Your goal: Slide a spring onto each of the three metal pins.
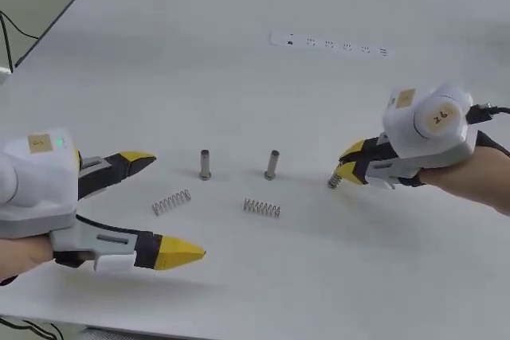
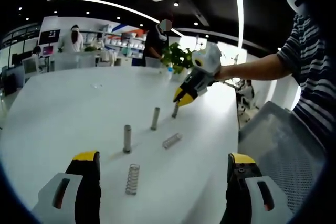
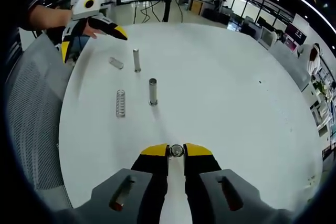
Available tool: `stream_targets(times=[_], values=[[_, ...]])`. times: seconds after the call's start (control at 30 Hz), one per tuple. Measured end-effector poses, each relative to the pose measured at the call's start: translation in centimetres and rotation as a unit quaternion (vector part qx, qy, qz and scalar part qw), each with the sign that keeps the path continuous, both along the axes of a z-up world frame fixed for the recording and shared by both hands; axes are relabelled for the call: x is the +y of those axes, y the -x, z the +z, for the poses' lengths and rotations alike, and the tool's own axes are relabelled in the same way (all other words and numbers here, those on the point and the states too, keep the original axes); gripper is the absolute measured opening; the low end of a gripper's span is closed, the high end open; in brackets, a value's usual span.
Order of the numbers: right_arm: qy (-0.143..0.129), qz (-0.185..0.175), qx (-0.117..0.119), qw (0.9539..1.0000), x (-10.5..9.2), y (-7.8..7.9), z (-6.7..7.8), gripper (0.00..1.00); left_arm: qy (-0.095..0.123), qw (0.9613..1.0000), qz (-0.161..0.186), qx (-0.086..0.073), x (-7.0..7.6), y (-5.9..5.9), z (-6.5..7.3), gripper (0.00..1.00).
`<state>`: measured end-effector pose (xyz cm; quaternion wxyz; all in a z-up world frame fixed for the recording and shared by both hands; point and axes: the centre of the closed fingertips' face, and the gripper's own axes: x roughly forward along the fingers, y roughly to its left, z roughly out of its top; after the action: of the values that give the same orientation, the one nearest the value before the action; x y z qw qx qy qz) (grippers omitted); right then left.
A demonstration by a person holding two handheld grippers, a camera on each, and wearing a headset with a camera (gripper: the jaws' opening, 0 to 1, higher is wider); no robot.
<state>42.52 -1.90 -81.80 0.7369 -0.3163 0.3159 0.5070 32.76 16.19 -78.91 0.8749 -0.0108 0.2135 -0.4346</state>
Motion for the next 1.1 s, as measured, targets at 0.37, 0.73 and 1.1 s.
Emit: stream_targets(times=[0.37, 0.73, 1.1], values=[[-0.022, -0.02, 0.006, 0.9995, 0.0, 0.0, 0.7, 0.13, 0.001, 1.0, -0.001, 0.001, -0.1, 0.0, 0.0, 0.98], [-0.068, -0.051, 0.016, 0.9963, 0.1, 0.4, 1.6, 0.15, 0.001, 1.0, 0.0, -0.003, 0.1, -0.1, 0.2, 0.98], [-0.1, -0.069, 0.014, 0.9925, 0.1, 1.4, 2.6, 0.17, 0.0, 1.0, 0.003, -0.002, 0.3, -0.1, 0.1, 0.98]])
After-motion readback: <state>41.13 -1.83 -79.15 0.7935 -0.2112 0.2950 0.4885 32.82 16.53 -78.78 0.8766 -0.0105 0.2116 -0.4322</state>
